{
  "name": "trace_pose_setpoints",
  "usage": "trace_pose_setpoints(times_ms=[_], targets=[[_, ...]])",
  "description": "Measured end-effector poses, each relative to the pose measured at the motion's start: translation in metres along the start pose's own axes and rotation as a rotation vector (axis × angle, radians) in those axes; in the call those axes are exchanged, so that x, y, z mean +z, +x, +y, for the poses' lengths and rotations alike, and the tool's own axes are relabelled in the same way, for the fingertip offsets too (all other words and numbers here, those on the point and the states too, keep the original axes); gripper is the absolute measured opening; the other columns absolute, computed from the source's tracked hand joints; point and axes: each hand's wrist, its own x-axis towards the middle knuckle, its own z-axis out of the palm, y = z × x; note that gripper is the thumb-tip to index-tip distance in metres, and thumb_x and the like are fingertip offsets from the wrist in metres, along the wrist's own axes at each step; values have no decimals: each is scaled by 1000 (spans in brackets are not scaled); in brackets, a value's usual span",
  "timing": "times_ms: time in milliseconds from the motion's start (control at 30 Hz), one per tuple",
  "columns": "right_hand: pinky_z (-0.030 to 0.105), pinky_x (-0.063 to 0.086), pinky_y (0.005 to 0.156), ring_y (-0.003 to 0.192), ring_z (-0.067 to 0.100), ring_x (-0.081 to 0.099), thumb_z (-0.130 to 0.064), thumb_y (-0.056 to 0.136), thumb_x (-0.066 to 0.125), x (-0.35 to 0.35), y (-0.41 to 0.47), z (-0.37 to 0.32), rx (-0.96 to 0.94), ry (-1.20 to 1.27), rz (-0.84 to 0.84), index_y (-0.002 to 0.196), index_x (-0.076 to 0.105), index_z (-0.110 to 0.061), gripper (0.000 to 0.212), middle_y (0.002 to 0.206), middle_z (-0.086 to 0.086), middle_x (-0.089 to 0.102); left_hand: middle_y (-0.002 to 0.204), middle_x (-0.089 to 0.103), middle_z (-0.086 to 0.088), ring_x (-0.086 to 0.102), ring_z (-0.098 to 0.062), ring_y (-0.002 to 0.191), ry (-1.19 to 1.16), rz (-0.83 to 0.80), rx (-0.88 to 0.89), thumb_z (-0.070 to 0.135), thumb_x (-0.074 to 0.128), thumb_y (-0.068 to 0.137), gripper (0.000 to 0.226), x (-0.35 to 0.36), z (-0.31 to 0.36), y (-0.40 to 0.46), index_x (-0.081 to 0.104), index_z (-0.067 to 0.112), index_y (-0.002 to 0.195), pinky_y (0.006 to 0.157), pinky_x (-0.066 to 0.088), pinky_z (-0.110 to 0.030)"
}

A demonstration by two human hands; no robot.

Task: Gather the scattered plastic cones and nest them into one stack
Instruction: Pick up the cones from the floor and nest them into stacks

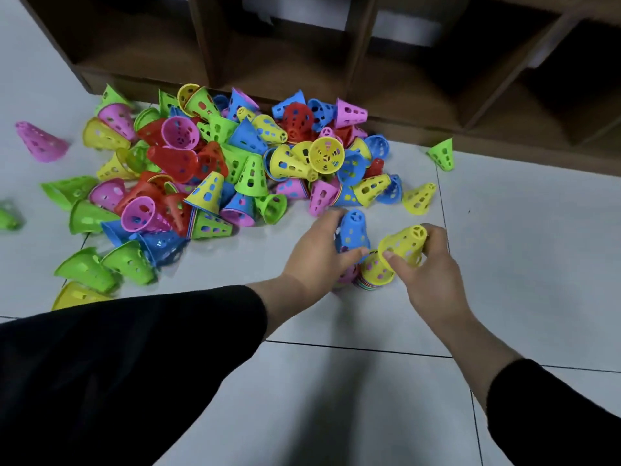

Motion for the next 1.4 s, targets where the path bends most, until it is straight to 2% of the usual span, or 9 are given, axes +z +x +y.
trace_pose_setpoints(times_ms=[100, 200, 333, 500, 733, 867, 1033, 1200, 1400], targets=[[30, 39, 74, 97, 27, 61, -43, 87, 70, 13, 2, 10, 60, -161, -160, 129, 43, -27, 52, 110, -2, 66, 140, 51, -6, 50, -23, 127, 188, -151, -33, 25, 81, 79, 72, 5, -13, 3, 44, 16, 140, 106, 39, -31], [39, 41, 96, 121, 30, 54, -50, 93, 55, 13, -6, 15, 40, -162, -87, 140, 41, -30, 52, 141, -1, 54, 157, 33, -8, 31, -21, 144, 216, -219, -88, 35, 78, 83, 87, 3, -26, -1, 30, 15, 152, 116, 27, -31], [36, 44, 94, 111, 12, 54, -43, 95, 55, 25, -16, -13, -172, -13, 12, 126, 56, -29, 34, 125, -14, 58, 141, 53, -7, 50, -24, 128, 305, -3, -91, 42, 61, 94, 56, -40, -53, -14, 45, 17, 142, 105, 40, -35], [23, 39, 86, 99, -1, 50, -27, 93, 66, 91, -13, -68, -403, -20, -173, 113, 64, -21, 22, 107, -12, 60, 109, 66, -3, 62, -29, 99, 607, 239, -10, 40, 57, 93, 33, -136, -119, -50, 63, 18, 118, 85, 50, -42], [29, 39, 100, 126, 19, 48, -31, 94, 64, 213, 4, -118, -526, -278, -527, 141, 50, -19, 51, 140, 0, 52, 111, 63, -5, 59, -30, 100, 714, 585, -338, 41, 70, 84, 41, -229, -183, -108, 62, 21, 119, 83, 45, -39], [37, 36, 110, 135, 25, 41, -24, 92, 66, 259, 19, -130, -625, -385, -541, 149, 39, -14, 64, 147, 6, 44, 123, 59, -11, 56, -33, 111, 675, 544, -476, 49, 67, 84, 61, -245, -201, -104, 54, 18, 136, 92, 45, -42], [50, 46, 99, 125, 35, 47, -33, 90, 66, 288, 31, -128, -607, -568, -480, 153, 29, -28, 72, 142, 7, 41, 131, 55, -4, 50, -29, 122, 829, 482, -630, 67, 55, 83, 61, -242, -205, -87, 51, 33, 135, 100, 33, -48], [50, 51, 88, 113, 34, 52, -39, 89, 65, 301, 33, -126, -567, -606, -454, 151, 17, -36, 78, 126, 7, 45, 143, 48, -3, 38, -25, 137, 850, 379, -547, 67, 57, 83, 64, -231, -208, -90, 49, 36, 138, 113, 21, -53], [47, 53, 83, 110, 32, 56, -35, 82, 75, 305, 24, -130, -572, -488, -408, 135, 34, -25, 68, 120, 9, 56, 136, 54, -4, 40, -27, 136, 867, 267, -493, 63, 53, 87, 45, -213, -206, -93, 56, 30, 119, 113, 18, -56]])
